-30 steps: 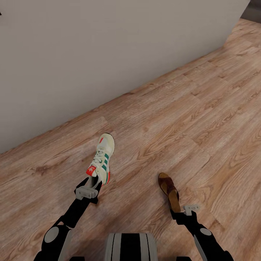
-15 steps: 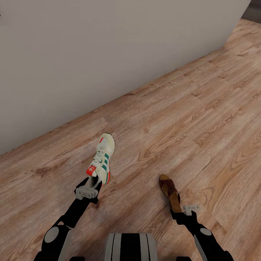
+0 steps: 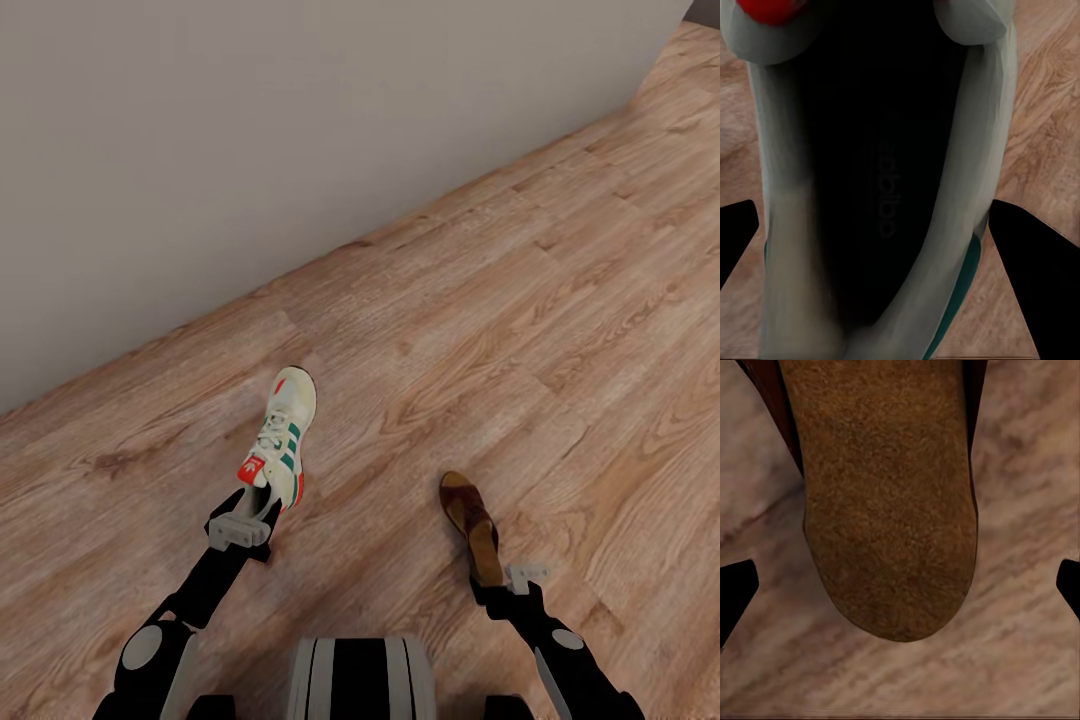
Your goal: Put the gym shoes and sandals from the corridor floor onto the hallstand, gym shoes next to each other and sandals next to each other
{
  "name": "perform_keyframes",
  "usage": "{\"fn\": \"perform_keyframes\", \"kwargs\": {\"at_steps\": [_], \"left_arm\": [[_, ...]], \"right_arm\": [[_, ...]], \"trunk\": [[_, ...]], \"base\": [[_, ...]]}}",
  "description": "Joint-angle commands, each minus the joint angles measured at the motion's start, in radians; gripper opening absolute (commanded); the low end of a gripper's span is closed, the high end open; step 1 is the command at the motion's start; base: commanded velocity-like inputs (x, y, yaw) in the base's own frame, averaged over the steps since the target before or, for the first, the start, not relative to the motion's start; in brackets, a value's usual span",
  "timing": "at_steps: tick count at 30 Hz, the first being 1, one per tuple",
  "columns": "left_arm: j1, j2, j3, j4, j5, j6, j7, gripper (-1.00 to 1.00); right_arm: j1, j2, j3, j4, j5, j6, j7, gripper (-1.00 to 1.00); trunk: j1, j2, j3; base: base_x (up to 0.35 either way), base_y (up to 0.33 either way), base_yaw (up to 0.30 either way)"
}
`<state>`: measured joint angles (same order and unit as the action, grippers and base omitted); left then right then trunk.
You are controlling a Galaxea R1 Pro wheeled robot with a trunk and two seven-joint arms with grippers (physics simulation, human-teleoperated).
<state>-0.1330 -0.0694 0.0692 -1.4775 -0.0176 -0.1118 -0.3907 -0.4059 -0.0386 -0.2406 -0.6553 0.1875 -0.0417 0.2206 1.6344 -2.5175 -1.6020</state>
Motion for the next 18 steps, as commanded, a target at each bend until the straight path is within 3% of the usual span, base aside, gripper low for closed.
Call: {"fn": "perform_keyframes", "kwargs": {"at_steps": [1, 12, 18], "left_arm": [[0.000, -0.001, 0.003, 0.000, -0.001, -0.003, -0.007, -1.00], [0.000, -0.001, 0.003, 0.000, -0.001, -0.003, -0.007, -1.00], [0.000, -0.001, 0.003, 0.000, -0.001, -0.003, -0.007, -1.00]], "right_arm": [[-0.001, 0.001, -0.006, 0.000, 0.010, -0.004, 0.008, 1.00], [-0.001, 0.001, -0.006, 0.000, 0.010, -0.004, 0.008, 1.00], [-0.001, 0.001, -0.006, 0.000, 0.010, -0.004, 0.008, 1.00]], "trunk": [[0.000, 0.000, -0.006], [0.000, 0.000, -0.014], [0.003, -0.002, -0.040]], "base": [[0.000, 0.000, 0.000], [0.000, 0.000, 0.000], [0.000, 0.000, 0.000]]}}
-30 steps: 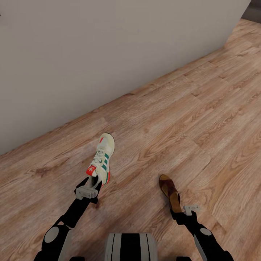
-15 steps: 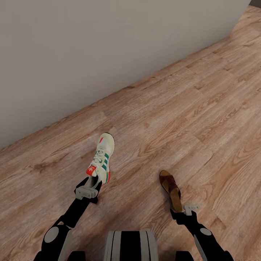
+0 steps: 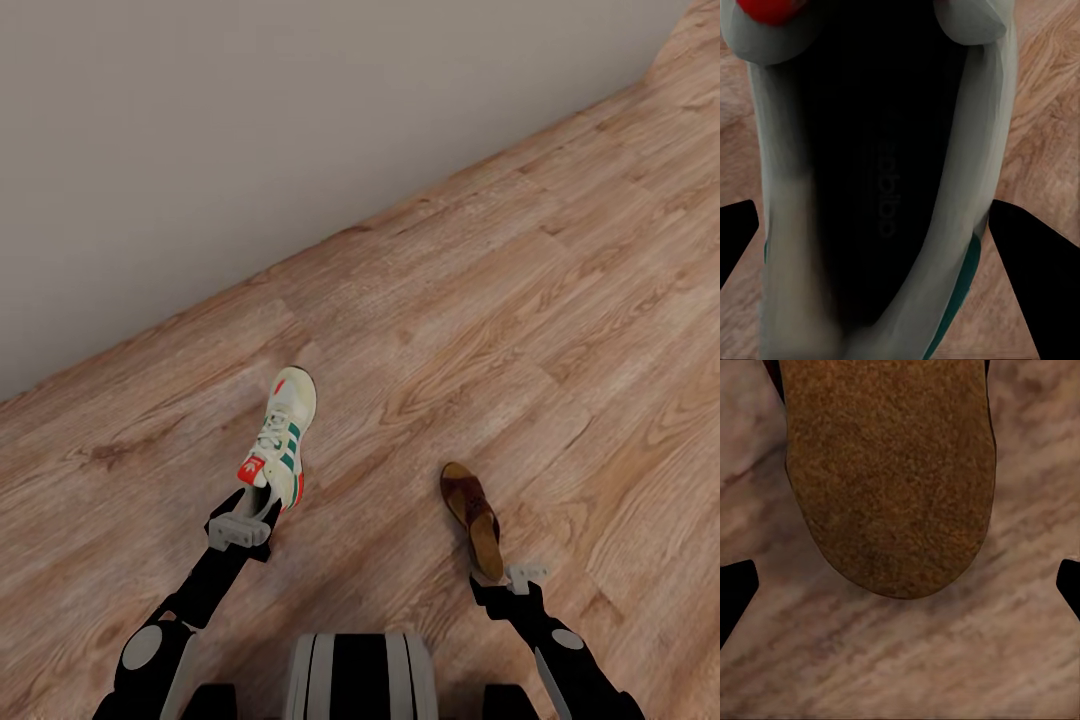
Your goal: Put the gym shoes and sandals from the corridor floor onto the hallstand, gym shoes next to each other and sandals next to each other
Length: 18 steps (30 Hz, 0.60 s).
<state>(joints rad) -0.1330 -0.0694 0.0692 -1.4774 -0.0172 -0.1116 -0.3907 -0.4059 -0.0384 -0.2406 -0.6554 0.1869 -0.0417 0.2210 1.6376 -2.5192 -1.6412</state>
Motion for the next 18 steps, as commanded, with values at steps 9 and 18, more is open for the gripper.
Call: {"fn": "perform_keyframes", "kwargs": {"at_steps": [9, 18], "left_arm": [[0.000, -0.001, 0.004, 0.001, -0.001, -0.003, -0.007, -1.00], [0.000, -0.002, 0.003, 0.002, -0.003, -0.004, -0.005, -1.00]], "right_arm": [[0.000, 0.000, -0.006, 0.000, 0.011, -0.004, 0.008, 1.00], [0.000, 0.001, -0.006, 0.000, 0.011, -0.005, 0.007, 1.00]], "trunk": [[0.000, 0.000, -0.014], [0.000, 0.000, -0.015]], "base": [[0.000, 0.000, 0.000], [0.000, 0.000, 0.000]]}}
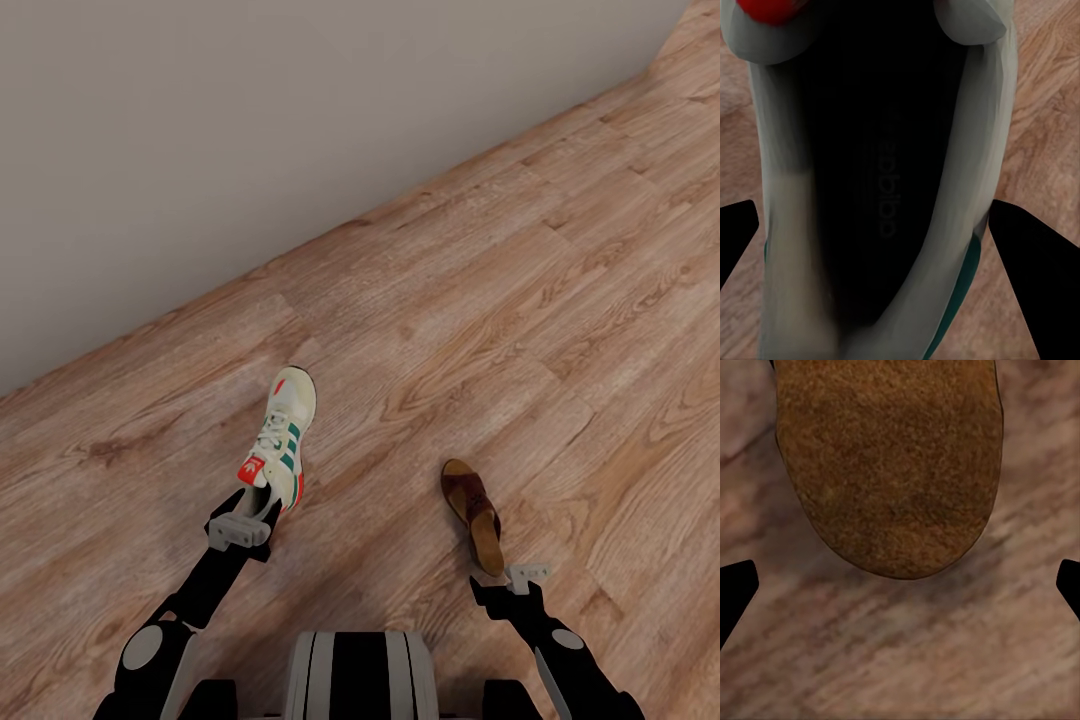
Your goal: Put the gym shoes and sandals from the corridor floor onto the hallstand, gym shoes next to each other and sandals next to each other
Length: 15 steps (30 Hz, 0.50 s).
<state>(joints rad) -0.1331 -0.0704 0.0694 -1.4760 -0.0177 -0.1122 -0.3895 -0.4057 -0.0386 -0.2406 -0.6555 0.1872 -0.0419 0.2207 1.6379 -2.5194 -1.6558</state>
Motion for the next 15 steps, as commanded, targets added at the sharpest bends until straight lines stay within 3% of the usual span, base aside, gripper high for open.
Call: {"fn": "perform_keyframes", "kwargs": {"at_steps": [1, 9, 15], "left_arm": [[0.000, -0.001, 0.003, 0.000, -0.002, -0.003, -0.007, -1.00], [0.000, 0.000, 0.003, 0.004, -0.002, -0.002, -0.006, -1.00], [0.000, 0.000, 0.003, 0.005, -0.002, -0.003, -0.006, -1.00]], "right_arm": [[-0.001, 0.001, -0.006, 0.000, 0.011, -0.004, 0.008, 1.00], [-0.001, 0.000, -0.006, 0.000, 0.010, -0.004, 0.008, 1.00], [-0.001, 0.000, -0.006, 0.000, 0.010, -0.004, 0.008, 1.00]], "trunk": [[0.000, 0.000, 0.000], [0.000, 0.000, 0.000], [0.000, 0.000, 0.000]], "base": [[0.000, 0.000, 0.000], [0.128, 0.050, 0.000], [0.035, 0.016, 0.000]]}}
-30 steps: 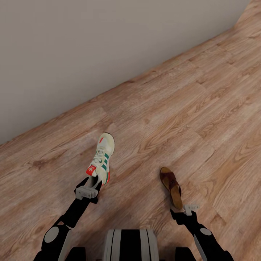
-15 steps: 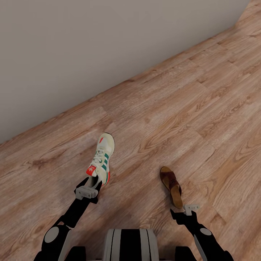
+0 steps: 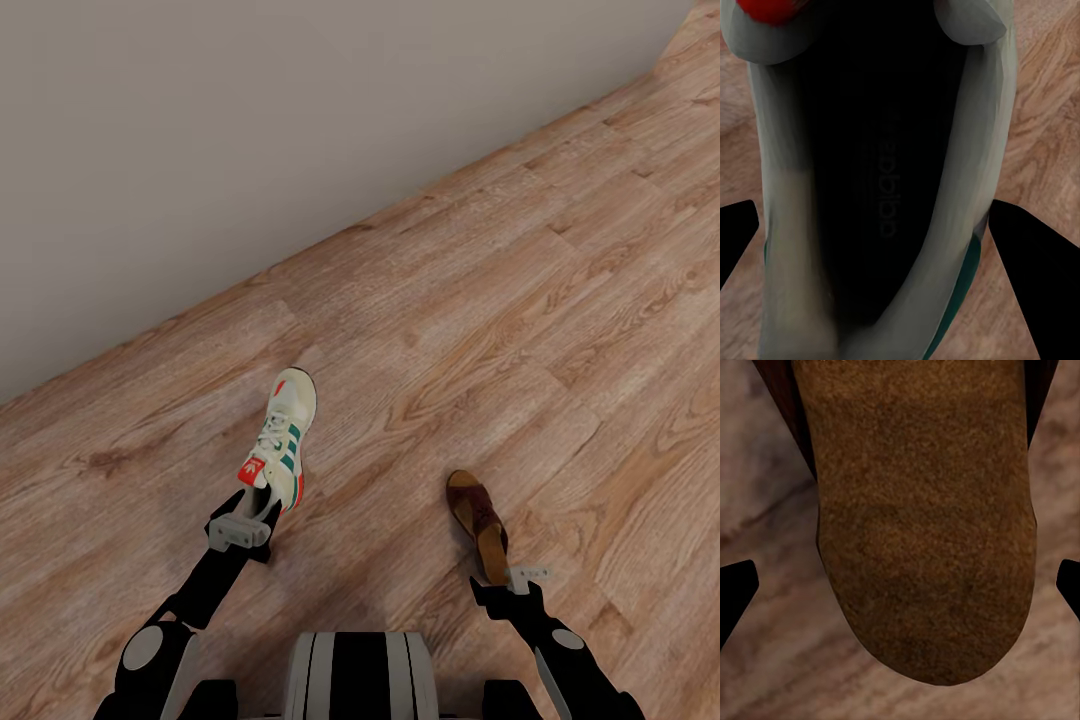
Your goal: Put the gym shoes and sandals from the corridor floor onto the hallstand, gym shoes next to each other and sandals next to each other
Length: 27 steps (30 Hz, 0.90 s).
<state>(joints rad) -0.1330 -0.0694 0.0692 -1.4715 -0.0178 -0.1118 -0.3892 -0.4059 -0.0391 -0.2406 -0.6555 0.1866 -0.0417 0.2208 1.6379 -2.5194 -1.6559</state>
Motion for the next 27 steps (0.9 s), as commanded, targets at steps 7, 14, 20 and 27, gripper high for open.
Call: {"fn": "perform_keyframes", "kwargs": {"at_steps": [7, 14, 20, 27], "left_arm": [[0.000, -0.001, 0.003, 0.000, -0.002, -0.003, -0.007, -1.00], [0.000, -0.001, 0.003, 0.000, -0.002, -0.003, -0.007, -1.00], [0.000, -0.001, 0.003, 0.000, -0.002, -0.004, -0.007, -1.00], [0.000, -0.001, 0.003, 0.000, -0.002, -0.006, -0.008, -1.00]], "right_arm": [[-0.001, 0.001, -0.006, 0.000, 0.011, -0.004, 0.007, 1.00], [-0.001, 0.001, -0.007, 0.000, 0.011, -0.004, 0.007, -1.00], [-0.001, 0.001, -0.008, 0.000, 0.011, -0.004, 0.006, -1.00], [-0.001, 0.001, -0.008, 0.000, 0.011, -0.004, 0.007, -1.00]], "trunk": [[0.000, 0.000, 0.000], [0.000, 0.000, 0.000], [0.000, 0.000, 0.000], [0.000, 0.000, 0.000]], "base": [[0.004, 0.002, 0.000], [0.000, 0.000, 0.000], [0.000, 0.000, 0.000], [0.000, 0.000, 0.000]]}}
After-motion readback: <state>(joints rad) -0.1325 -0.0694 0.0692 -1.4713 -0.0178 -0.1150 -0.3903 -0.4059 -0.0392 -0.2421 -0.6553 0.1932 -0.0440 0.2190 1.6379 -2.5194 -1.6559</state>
